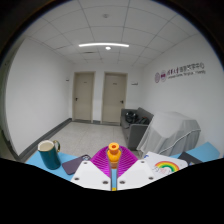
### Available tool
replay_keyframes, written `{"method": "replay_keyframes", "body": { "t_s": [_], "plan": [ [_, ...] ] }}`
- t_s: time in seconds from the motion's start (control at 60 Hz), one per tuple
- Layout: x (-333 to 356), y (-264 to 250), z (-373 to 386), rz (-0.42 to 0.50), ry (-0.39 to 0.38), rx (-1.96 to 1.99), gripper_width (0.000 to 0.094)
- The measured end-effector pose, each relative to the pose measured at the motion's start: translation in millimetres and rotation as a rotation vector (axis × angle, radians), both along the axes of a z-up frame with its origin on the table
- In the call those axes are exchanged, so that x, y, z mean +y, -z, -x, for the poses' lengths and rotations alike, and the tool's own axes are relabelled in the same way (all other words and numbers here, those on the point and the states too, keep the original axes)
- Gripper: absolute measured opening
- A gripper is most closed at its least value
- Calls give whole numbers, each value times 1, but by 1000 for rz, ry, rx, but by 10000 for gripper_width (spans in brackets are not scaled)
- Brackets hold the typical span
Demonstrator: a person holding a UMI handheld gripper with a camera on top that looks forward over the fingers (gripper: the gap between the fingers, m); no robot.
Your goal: Unplug charger
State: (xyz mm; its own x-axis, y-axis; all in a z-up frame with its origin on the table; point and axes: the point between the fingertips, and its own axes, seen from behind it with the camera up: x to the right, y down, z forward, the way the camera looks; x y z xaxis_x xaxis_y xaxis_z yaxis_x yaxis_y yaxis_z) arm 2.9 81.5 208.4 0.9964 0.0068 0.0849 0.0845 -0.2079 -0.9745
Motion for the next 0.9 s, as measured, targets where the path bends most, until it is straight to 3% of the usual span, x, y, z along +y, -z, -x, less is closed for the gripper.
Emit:
{"method": "replay_keyframes", "body": {
  "t_s": [0.117,0.3,0.367,0.517,0.65,0.717,0.767,0.783,0.8,0.817,0.9],
  "plan": [
    [-15,15,-61,58,74,-67,45],
    [-55,131,-120,371,157,2,52],
    [-63,165,-132,442,173,14,75],
    [-70,205,-139,489,121,40,120],
    [-72,211,-139,488,60,59,222],
    [-77,210,-142,491,35,63,355],
    [-82,206,-141,481,4,78,597],
    [-84,203,-140,473,-10,87,581],
    [-87,200,-140,466,-24,97,758],
    [-90,197,-139,461,-36,108,826],
    [-114,180,-141,450,-79,163,839]
  ]
}}
